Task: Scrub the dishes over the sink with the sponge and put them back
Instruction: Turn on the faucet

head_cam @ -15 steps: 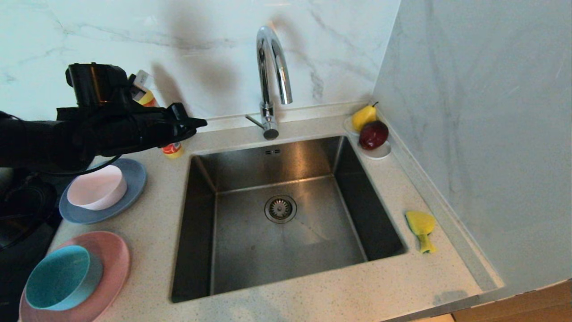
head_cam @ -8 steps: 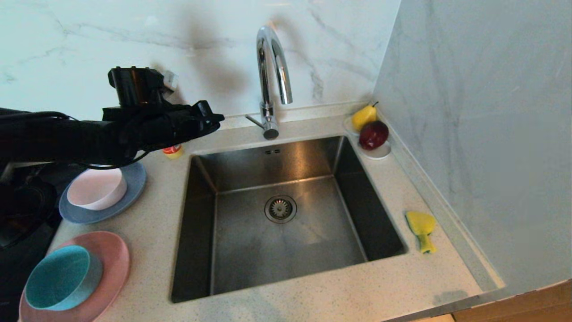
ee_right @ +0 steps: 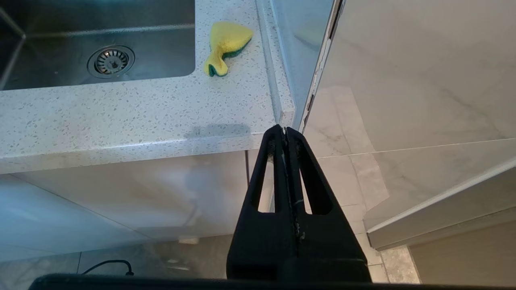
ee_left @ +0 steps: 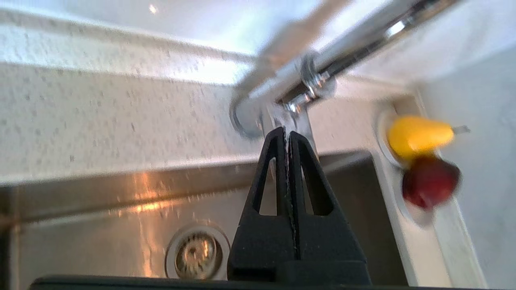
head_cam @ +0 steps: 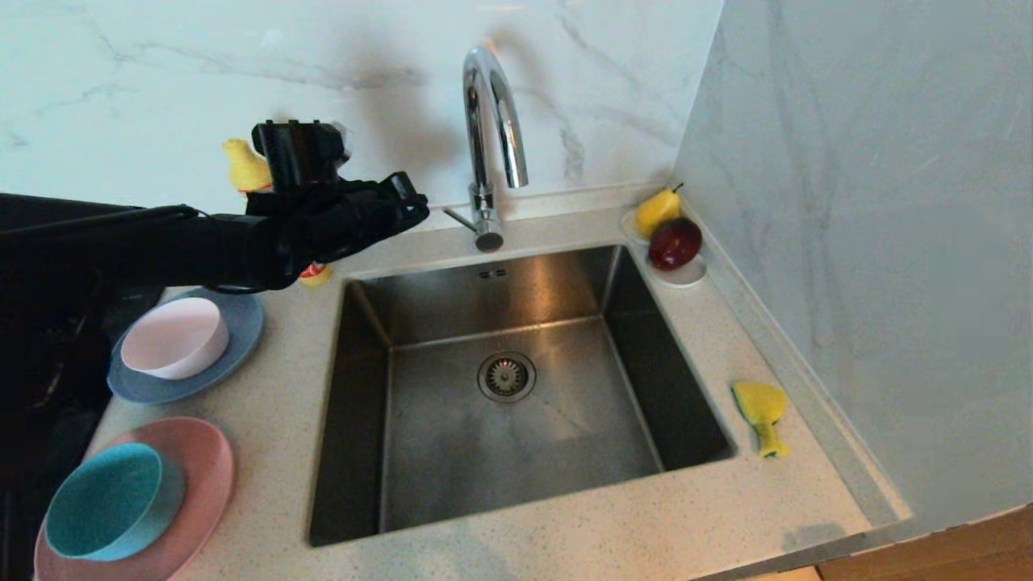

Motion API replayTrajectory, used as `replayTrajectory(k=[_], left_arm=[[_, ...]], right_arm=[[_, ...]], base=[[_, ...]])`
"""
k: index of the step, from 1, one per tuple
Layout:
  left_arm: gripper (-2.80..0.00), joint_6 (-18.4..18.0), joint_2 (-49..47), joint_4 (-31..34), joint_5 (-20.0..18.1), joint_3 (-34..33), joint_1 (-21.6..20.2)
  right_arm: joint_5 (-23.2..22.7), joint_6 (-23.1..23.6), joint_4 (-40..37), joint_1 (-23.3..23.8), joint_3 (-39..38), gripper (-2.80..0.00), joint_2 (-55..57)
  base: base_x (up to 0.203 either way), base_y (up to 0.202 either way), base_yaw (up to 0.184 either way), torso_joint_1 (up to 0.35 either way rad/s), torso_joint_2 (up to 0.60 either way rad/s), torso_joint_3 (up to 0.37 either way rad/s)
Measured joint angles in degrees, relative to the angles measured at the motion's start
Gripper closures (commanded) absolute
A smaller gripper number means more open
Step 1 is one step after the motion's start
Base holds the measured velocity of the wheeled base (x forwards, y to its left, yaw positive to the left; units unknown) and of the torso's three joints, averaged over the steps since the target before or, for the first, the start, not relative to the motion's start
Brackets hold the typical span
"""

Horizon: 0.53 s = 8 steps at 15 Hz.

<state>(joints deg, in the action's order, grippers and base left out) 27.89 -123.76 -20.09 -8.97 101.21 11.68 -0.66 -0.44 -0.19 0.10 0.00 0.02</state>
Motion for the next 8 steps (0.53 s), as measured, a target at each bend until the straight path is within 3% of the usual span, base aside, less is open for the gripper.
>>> replayTrajectory(k=[2,8], left_arm=[[0.0,0.06,-2.0,0.11,1.85,2.71,0.41],[0.0,0.79,-5.66,0.02,2.47,7.91,0.83]], right_arm=[[0.0,0.0,0.03,0.0,0.0,0.0,0.0],[-0.02,0.0,0.01,0.0,0.0,0.0,0.0]], base=[[0.0,0.0,0.0,0.0,0.0,0.0],[0.0,0.0,0.0,0.0,0.0,0.0]])
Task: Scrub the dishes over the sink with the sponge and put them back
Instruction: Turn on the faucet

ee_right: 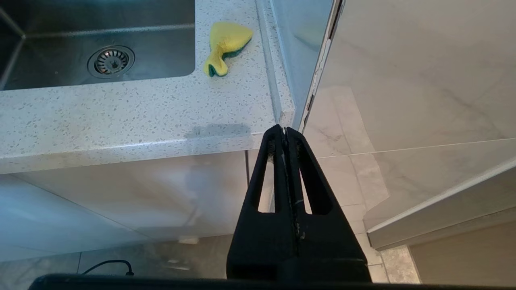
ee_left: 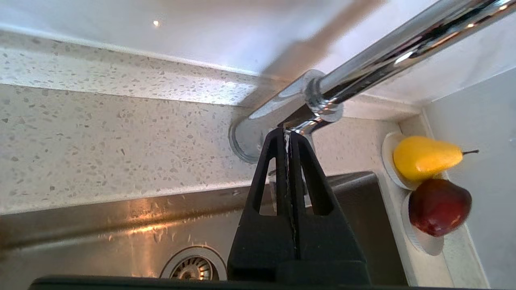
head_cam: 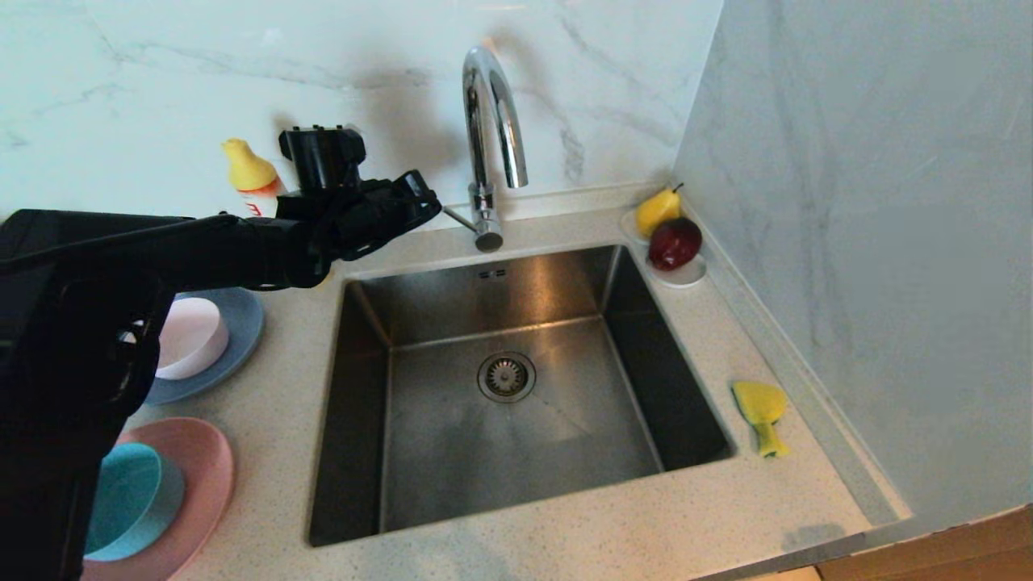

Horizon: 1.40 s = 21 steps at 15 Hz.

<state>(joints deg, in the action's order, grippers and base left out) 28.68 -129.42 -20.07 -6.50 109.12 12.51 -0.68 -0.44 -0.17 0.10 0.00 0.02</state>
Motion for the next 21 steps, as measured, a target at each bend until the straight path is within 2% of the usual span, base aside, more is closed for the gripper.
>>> replayTrajectory(k=[11,21], left_arm=[[0.0,0.3,-1.21,-1.89,-0.13,0.61,0.22],[0.0,0.23,-2.34,-2.41,0.28,0.61,2.21]], right_arm=[[0.0,0.0,-0.01,0.0,0.0,0.0,0.0],[0.01,0.01,-0.01,0.0,0.0,0.0,0.0]], base=[[0.0,0.0,0.0,0.0,0.0,0.0],[0.0,0.0,0.0,0.0,0.0,0.0]])
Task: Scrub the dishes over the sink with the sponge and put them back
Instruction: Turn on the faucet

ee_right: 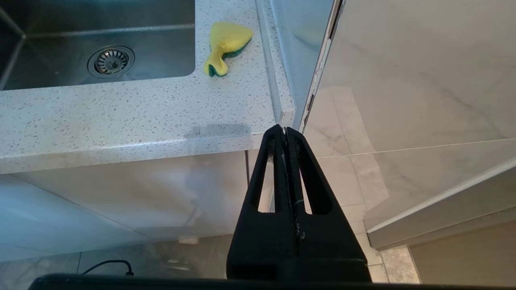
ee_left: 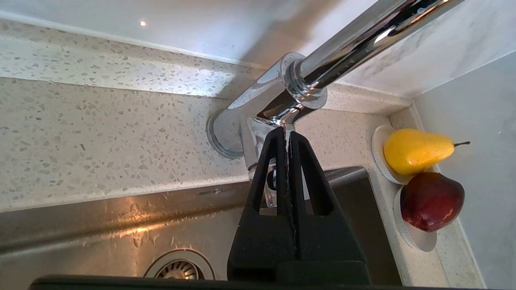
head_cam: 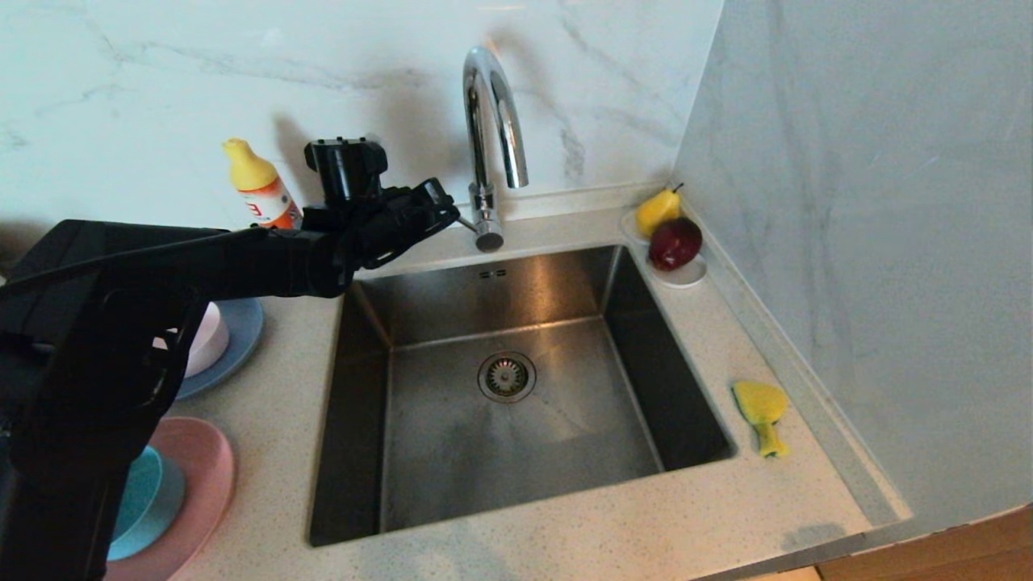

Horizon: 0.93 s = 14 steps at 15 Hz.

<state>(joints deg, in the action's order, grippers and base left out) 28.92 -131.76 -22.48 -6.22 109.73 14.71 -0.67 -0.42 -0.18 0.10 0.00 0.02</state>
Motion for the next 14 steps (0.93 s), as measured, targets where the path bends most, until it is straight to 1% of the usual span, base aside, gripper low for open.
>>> replayTrajectory(k=[6,14], left_arm=[[0.0,0.09,0.35,0.86,0.41,-0.73,0.06],[0.0,-0.2,2.57,0.07,0.37,-7.64,0.66]], right_arm=[[-0.01,-0.02,0.0,0.0,0.0,0.0,0.0],[-0.01,0.01,0.0,0.0,0.0,0.0,0.0]], base=[[0.0,0.0,0.0,0.0,0.0,0.0],[0.0,0.0,0.0,0.0,0.0,0.0]])
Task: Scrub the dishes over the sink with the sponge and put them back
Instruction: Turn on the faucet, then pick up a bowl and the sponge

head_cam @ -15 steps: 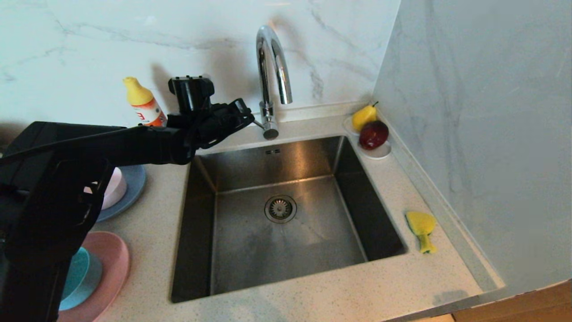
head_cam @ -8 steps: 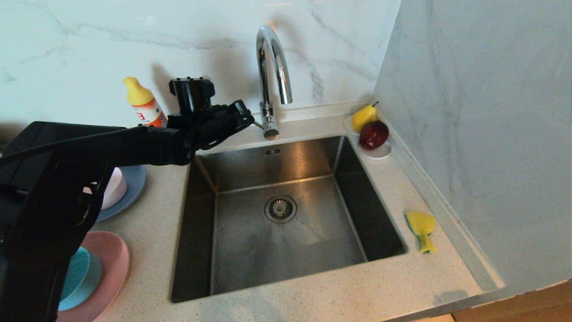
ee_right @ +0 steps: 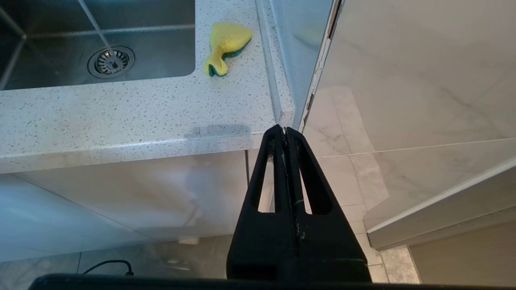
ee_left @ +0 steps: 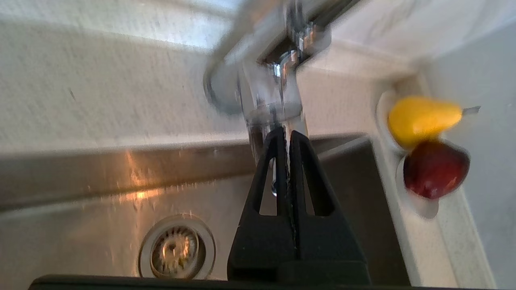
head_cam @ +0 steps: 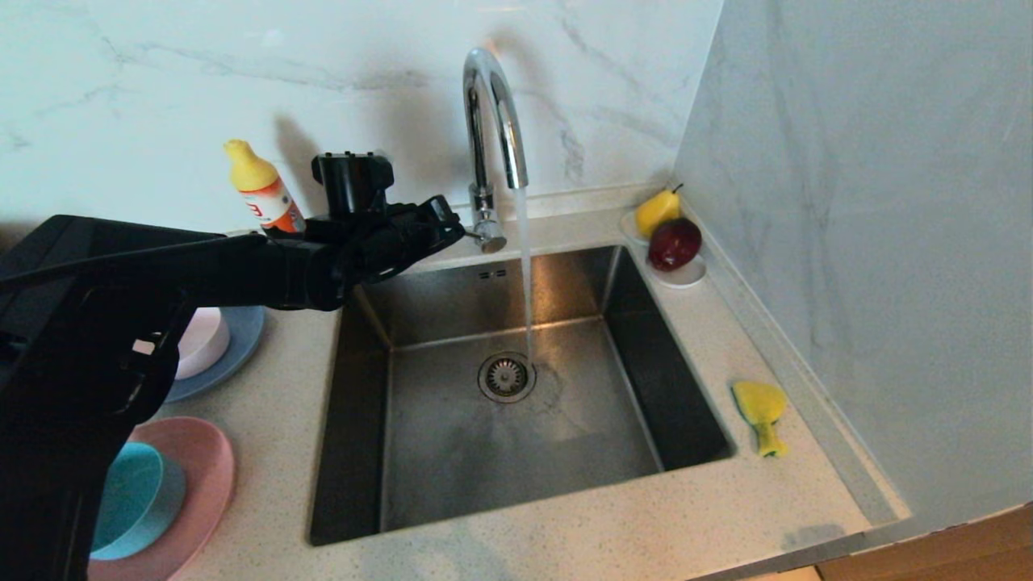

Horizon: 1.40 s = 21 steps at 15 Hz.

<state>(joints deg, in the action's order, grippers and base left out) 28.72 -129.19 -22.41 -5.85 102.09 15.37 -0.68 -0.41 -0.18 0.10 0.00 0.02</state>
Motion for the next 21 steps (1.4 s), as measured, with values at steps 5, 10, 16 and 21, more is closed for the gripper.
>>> replayTrajectory(k=[5,10,16,21], left_arm=[[0.0,-0.04,1.08,-4.7,0.21,-5.21,0.13],[0.0,-0.01,3.81,-3.45,0.67,-4.56,-0.42],[0.0,-3.83,18.41,3.02,5.23,-7.56,-1.55],[0.0,-17.08,38.76,6.77,16.68,-20.31,-1.65]], right_arm=[[0.0,-0.02,0.0,0.0,0.0,0.0,0.0],[0.0,0.0,0.02,0.06,0.0,0.0,0.0],[0.0,-0.02,0.0,0.01,0.0,0.0,0.0],[0.0,-0.02,0.02,0.0,0.0,0.0,0.0]], base=[[0.0,0.0,0.0,0.0,0.0,0.0],[0.0,0.0,0.0,0.0,0.0,0.0],[0.0,0.0,0.0,0.0,0.0,0.0],[0.0,0.0,0.0,0.0,0.0,0.0]])
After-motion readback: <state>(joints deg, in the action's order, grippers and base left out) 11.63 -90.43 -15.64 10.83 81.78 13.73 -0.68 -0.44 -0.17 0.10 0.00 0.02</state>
